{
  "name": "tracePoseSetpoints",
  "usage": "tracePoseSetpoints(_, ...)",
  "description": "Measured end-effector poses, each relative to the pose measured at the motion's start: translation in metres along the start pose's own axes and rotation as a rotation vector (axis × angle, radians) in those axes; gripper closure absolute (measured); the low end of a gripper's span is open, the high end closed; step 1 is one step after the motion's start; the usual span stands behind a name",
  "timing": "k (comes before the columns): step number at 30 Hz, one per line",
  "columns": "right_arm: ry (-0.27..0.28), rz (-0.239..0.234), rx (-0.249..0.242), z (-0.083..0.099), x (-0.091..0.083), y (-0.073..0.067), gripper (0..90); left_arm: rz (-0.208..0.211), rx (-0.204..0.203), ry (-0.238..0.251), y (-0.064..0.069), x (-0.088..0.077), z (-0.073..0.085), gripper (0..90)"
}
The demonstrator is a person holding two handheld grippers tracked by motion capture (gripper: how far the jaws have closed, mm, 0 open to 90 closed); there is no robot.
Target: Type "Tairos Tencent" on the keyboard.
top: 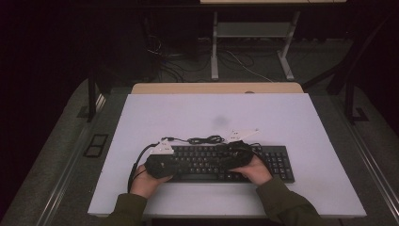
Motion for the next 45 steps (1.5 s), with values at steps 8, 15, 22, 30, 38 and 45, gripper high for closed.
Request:
tracePoseSetpoints(8,0.003,0.008,-0.001,0.0,-0.001,0.001,28.6,0.001,0.008,-0.033,0.001,0.004,0.005,89.3)
tracePoseSetpoints(15,0.005,0.009,0.002,-0.001,-0.001,0.001,28.5,0.001,0.015,-0.049,0.0,0.005,0.007,89.2)
tracePoseSetpoints(22,0.006,0.011,0.003,-0.001,-0.001,0.002,28.5,0.006,0.014,-0.054,0.001,0.005,0.008,89.2)
tracePoseSetpoints(30,0.006,0.011,0.004,-0.001,-0.001,0.002,28.5,0.006,0.024,-0.07,0.0,0.007,0.011,89.3)
tracePoseSetpoints(38,0.007,0.011,0.004,-0.001,-0.001,0.002,28.5,0.007,0.028,-0.069,0.001,0.006,0.01,89.3)
tracePoseSetpoints(45,0.009,0.011,0.002,-0.001,-0.001,0.002,28.5,0.005,0.026,-0.062,0.002,0.005,0.008,89.3)
Point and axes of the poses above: each handheld gripper's, and its own axes: x roughly forward along the jaws, z roughly out of its underside, y roughly to its right, the point moved 10 cm from there along x, roughly forward along the jaws, and after that the axes turned 2 degrees about -z, right-handed, at the moved point
